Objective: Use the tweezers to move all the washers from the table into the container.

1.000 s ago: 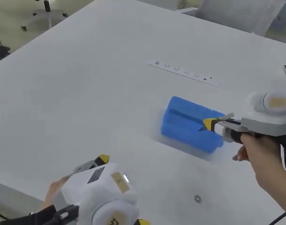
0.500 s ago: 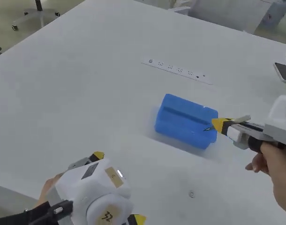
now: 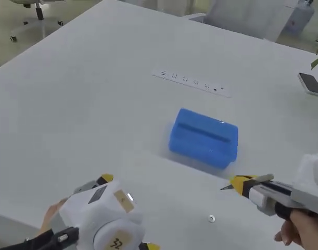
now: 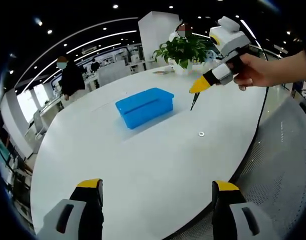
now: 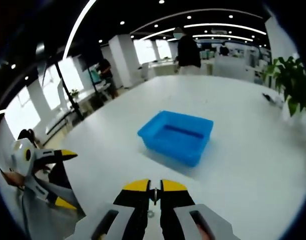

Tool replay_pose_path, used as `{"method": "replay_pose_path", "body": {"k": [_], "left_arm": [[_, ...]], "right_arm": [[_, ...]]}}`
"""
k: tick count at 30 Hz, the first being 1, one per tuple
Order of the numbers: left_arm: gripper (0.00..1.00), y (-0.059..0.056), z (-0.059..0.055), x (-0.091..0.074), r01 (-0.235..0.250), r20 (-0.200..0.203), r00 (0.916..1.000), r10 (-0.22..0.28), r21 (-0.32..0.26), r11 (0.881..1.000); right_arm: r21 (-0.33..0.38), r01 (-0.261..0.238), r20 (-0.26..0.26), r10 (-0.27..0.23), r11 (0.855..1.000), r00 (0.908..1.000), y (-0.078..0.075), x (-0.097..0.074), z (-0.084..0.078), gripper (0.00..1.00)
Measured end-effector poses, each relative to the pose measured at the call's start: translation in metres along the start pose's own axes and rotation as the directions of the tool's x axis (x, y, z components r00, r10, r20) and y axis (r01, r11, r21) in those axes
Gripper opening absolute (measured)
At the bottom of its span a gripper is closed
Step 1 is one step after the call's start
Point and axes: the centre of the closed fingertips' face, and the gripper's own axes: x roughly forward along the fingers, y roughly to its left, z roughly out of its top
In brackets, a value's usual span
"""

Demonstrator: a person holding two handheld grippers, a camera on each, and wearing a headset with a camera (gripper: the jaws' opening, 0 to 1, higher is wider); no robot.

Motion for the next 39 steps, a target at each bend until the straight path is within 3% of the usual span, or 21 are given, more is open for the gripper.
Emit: {"method": "replay_pose_path", "body": {"k": [9, 16, 32, 39], "left_arm": [[0.92, 0.000, 0.000, 0.000, 0.002, 0.000, 1.0000, -0.002, 0.002, 1.000], [0.91, 0.001, -0.001, 0.000, -0.004, 0.000, 1.0000, 0.004, -0.001, 1.000], [0.91, 0.001, -0.001, 0.000, -0.006, 0.000, 1.0000, 0.006, -0.001, 1.000], [0.91, 0.002, 0.000, 0.000, -0.012, 0.003, 0.9999, 0.012, -0.004, 1.000]], "right_arm": [[-0.032, 0.003, -0.081, -0.006, 0.999, 0.9967, 0.004, 0.009, -0.034, 0.04], [-0.063, 0.012, -0.115, -0.019, 0.998, 0.9932, 0.002, 0.016, -0.046, 0.04], [-0.181, 0.024, -0.136, -0.049, 0.983, 0.9895, 0.000, 0.023, -0.047, 0.04], [-0.172, 0.035, -0.108, -0.054, 0.985, 0.9927, 0.000, 0.028, -0.044, 0.03]]}}
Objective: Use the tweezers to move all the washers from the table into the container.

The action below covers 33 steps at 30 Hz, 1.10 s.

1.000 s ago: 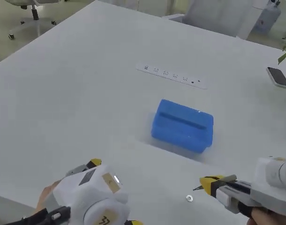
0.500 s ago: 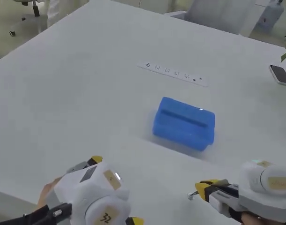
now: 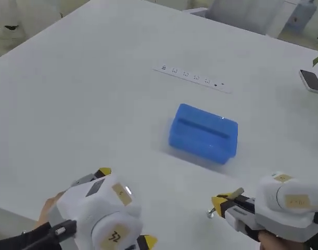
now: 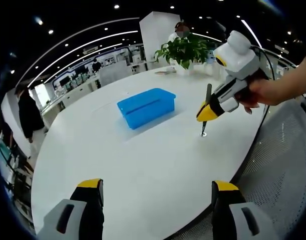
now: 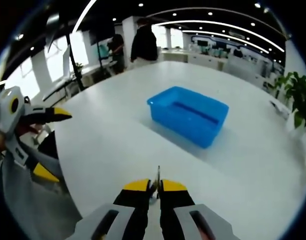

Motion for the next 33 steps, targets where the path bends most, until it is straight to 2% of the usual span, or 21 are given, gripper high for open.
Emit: {"method": "replay_pose_path", "body": {"k": [5, 10, 13, 20, 24, 29, 33], "left_arm": [[0.91, 0.001, 0.000, 0.000, -0.004, -0.002, 1.0000, 0.004, -0.001, 1.000], [0.91, 0.000, 0.000, 0.000, -0.003, -0.001, 1.0000, 0.003, -0.001, 1.000], [0.91, 0.000, -0.001, 0.000, -0.002, -0.003, 1.0000, 0.002, 0.000, 1.000], [0.91, 0.000, 0.000, 0.000, 0.001, -0.002, 1.0000, -0.001, 0.003, 1.000], [0.91, 0.000, 0.000, 0.000, 0.001, 0.000, 1.0000, -0.001, 0.003, 1.000], [0.91, 0.000, 0.001, -0.001, 0.003, 0.003, 1.0000, -0.003, 0.004, 1.000], [0.91, -0.001, 0.001, -0.001, 0.003, 0.006, 1.0000, -0.003, 0.005, 1.000]], "right_arm": [[-0.015, 0.013, 0.023, -0.013, 1.000, 0.9997, -0.001, 0.003, 0.001, 0.03], [0.025, 0.028, 0.042, -0.029, 0.999, 0.9987, -0.002, 0.005, 0.004, 0.03], [0.018, 0.029, 0.041, -0.030, 0.999, 0.9987, -0.002, 0.006, 0.005, 0.02], [0.123, 0.022, 0.039, -0.027, 0.992, 0.9989, -0.009, 0.004, 0.003, 0.02], [0.143, 0.028, 0.037, -0.034, 0.989, 0.9987, -0.010, 0.000, 0.002, 0.02], [0.156, 0.017, 0.069, -0.028, 0.988, 0.9972, -0.011, -0.010, 0.016, 0.02], [0.141, 0.004, 0.108, -0.019, 0.990, 0.9940, -0.009, -0.019, 0.037, 0.02]]}}
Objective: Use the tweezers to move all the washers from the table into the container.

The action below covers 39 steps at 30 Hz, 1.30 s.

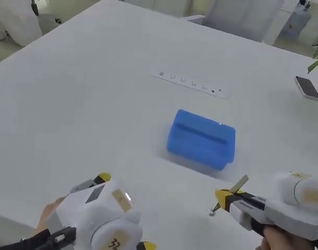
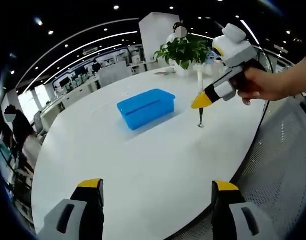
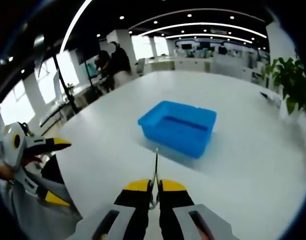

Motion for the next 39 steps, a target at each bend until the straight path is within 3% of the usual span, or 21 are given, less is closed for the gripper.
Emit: {"method": "replay_pose_path", "body": {"k": [7, 19, 30, 35, 39], "left_arm": [[0.91, 0.000, 0.000, 0.000, -0.002, 0.002, 1.0000, 0.002, -0.001, 1.000], [0.91, 0.001, 0.000, 0.000, -0.005, 0.003, 1.0000, 0.005, -0.010, 1.000], [0.91, 0.002, 0.000, 0.000, -0.008, 0.001, 1.0000, 0.008, -0.012, 1.000], [0.91, 0.002, -0.001, 0.001, -0.006, -0.004, 1.0000, 0.006, -0.012, 1.000], [0.91, 0.002, -0.003, 0.001, -0.005, -0.015, 0.9999, 0.005, -0.011, 1.000]], "right_arm": [[-0.038, -0.010, 0.053, 0.012, 0.999, 0.9985, 0.005, -0.010, 0.031, 0.02], [-0.083, 0.015, 0.149, -0.003, 0.996, 0.9888, -0.005, -0.013, 0.086, 0.02], [-0.122, 0.052, 0.203, -0.027, 0.991, 0.9787, -0.019, 0.006, 0.124, 0.02], [-0.114, 0.074, 0.213, -0.048, 0.991, 0.9758, -0.035, 0.019, 0.134, 0.02], [-0.115, 0.096, 0.195, -0.073, 0.989, 0.9782, -0.050, 0.035, 0.131, 0.02]]}}
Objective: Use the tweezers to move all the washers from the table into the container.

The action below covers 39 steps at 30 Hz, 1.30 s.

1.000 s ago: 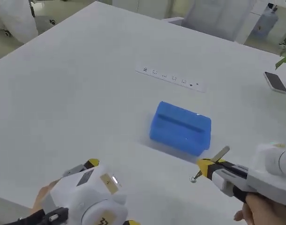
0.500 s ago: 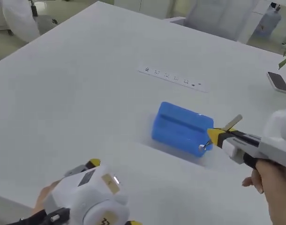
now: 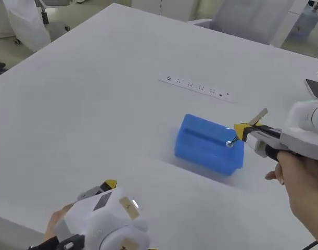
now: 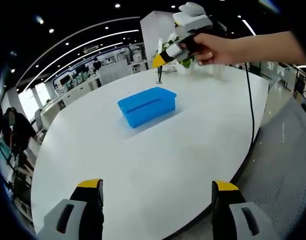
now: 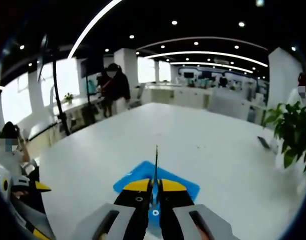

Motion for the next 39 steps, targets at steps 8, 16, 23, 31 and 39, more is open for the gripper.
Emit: {"method": "replay_pose_path", "body": {"k": [8, 16, 23, 31, 39], "left_arm": [[0.91, 0.000, -0.001, 0.000, 0.002, -0.006, 1.0000, -0.002, -0.002, 1.000], [0.91, -0.001, -0.002, 0.001, 0.003, -0.011, 0.9999, -0.003, -0.002, 1.000], [0.91, -0.001, -0.002, 0.001, 0.005, -0.009, 0.9999, -0.005, -0.001, 1.000], [0.91, -0.001, -0.002, 0.001, 0.000, -0.015, 0.9999, 0.000, 0.006, 1.000], [0.91, -0.002, -0.001, 0.000, 0.008, -0.009, 0.9999, -0.008, 0.004, 1.000]], "right_arm": [[-0.047, 0.045, -0.094, -0.049, 0.998, 0.9944, -0.020, 0.025, -0.036, 0.02], [-0.025, 0.051, -0.159, -0.055, 0.998, 0.9858, -0.030, 0.036, -0.061, 0.03], [0.005, 0.052, -0.199, -0.050, 0.999, 0.9788, -0.032, 0.044, -0.076, 0.03], [0.054, 0.063, -0.210, -0.050, 0.997, 0.9764, -0.035, 0.046, -0.082, 0.03], [0.066, 0.035, -0.233, -0.019, 0.997, 0.9723, -0.026, 0.048, -0.085, 0.03]]}}
